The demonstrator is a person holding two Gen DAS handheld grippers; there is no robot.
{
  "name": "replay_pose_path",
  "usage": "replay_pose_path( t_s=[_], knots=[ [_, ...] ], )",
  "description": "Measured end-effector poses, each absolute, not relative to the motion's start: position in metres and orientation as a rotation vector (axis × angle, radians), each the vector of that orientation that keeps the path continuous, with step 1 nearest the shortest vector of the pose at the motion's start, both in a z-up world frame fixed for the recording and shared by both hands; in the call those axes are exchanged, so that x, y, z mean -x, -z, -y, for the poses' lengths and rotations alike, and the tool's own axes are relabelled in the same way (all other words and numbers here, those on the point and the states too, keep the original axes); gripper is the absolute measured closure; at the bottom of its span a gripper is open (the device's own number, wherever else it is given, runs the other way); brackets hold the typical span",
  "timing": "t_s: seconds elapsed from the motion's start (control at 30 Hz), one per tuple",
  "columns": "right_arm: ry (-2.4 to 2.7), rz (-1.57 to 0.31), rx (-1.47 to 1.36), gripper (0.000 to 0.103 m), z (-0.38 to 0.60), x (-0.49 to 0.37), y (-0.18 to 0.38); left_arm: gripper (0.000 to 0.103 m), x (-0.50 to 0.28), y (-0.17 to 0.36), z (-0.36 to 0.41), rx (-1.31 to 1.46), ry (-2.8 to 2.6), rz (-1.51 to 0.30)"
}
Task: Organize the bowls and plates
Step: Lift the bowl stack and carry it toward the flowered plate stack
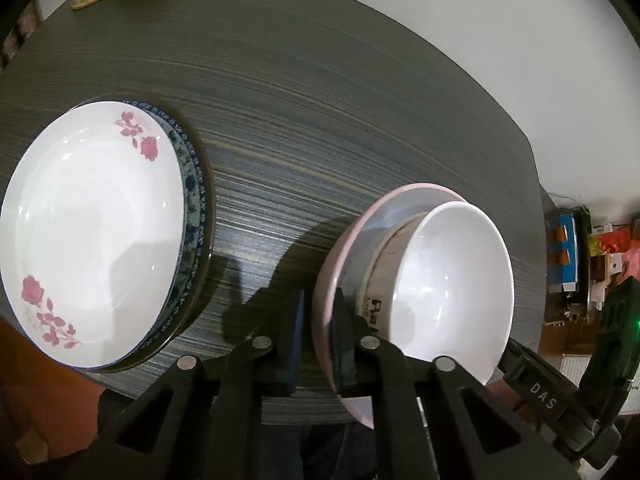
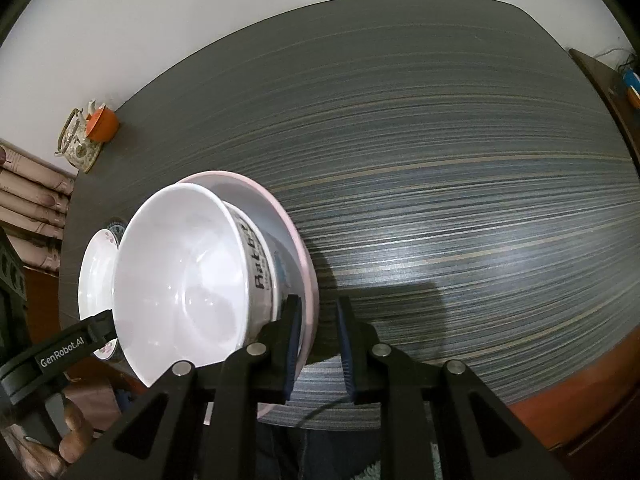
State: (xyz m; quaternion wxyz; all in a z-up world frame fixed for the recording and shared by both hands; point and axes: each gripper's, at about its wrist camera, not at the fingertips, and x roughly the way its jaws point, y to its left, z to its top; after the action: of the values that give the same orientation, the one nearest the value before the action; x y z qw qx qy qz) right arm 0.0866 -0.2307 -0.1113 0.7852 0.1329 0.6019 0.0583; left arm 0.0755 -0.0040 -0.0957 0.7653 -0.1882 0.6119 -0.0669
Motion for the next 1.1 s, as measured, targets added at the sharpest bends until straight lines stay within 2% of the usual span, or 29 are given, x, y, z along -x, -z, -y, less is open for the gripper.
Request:
replay_pose_path(
  t_s=[0.27, 0.4, 1.1],
  knots=[
    [-0.131, -1.293, -0.286, 0.087, 0.235, -0.086, 0.11, 0.098, -0.074, 0.095, 0.008, 0.399, 0.141, -1.322],
    [-0.141, -1.29, -0.282, 0.093, 0.232, -0.085, 0.108, 0.098, -0.074, 0.095, 0.009, 0.394, 0.142, -1.321],
    [-0.119, -1.269, -0.284, 0.093, 0.223, -0.084, 0.108, 0.099, -0.073, 0.093, 0.014, 0.37, 0.137, -1.304]
  ],
)
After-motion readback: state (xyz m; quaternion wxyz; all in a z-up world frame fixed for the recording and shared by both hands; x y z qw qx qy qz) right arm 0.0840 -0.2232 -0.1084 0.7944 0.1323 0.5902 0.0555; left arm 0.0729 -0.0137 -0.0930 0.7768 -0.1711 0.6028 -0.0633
